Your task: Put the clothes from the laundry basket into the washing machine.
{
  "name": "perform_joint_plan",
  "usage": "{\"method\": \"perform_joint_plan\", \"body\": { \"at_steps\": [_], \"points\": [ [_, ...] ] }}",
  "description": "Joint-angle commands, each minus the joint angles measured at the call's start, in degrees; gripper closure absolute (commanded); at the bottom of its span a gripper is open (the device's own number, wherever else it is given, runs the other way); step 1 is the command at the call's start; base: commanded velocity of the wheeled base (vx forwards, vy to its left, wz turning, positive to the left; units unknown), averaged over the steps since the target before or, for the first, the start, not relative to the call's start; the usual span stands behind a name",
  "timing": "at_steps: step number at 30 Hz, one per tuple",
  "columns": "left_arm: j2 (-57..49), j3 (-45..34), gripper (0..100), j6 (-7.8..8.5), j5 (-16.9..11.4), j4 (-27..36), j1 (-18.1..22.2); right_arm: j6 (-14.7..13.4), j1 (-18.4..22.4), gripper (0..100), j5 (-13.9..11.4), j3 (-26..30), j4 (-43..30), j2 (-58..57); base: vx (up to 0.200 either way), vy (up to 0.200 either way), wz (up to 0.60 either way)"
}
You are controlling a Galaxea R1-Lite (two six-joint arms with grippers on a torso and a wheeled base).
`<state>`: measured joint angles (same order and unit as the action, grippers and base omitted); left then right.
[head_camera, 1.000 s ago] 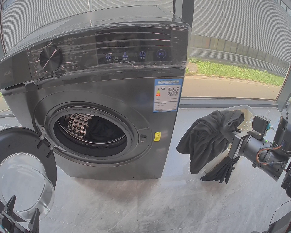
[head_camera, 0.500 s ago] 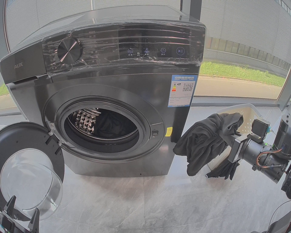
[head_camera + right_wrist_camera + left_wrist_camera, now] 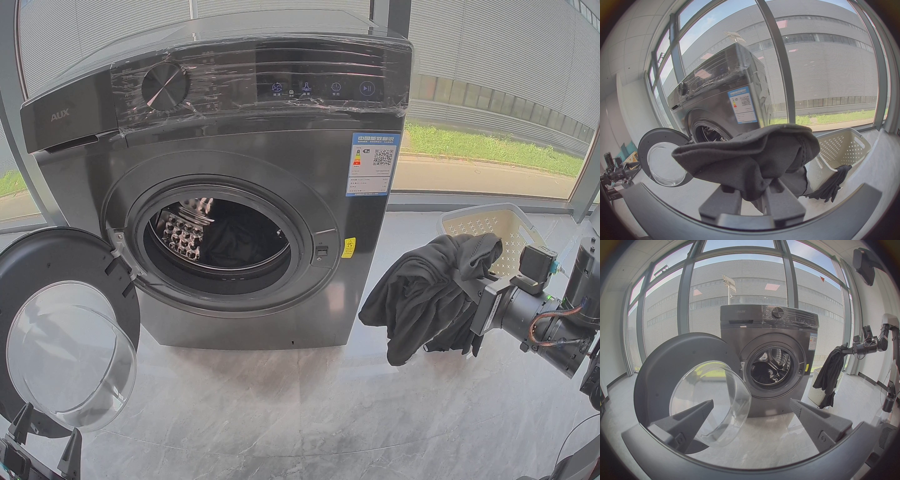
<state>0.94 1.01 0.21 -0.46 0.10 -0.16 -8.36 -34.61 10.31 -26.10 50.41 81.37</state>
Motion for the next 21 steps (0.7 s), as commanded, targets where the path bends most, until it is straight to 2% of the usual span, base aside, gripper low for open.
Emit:
{"method": "perform_joint_plan", "body": {
  "at_steps": [1, 10, 21],
  "points": [
    [-0.94, -0.84, 0, -0.03, 0.02, -0.01, -0.02, 0.01, -0.11, 100, -0.03, 0.00, 0.04, 0.10, 0.000, 0.200, 0.00],
    [-0.94, -0.84, 0, -0.03, 0.02, -0.10, -0.02, 0.01, -0.20, 100, -0.12, 0.17, 0.04, 0.10, 0.000, 0.200, 0.00],
    [-0.94, -0.84, 0, -0.03, 0.02, -0.19, -0.02, 0.01, -0.20, 100, -0.29, 0.44, 0.04, 0.19, 0.000, 0.000, 0.00]
  ]
}}
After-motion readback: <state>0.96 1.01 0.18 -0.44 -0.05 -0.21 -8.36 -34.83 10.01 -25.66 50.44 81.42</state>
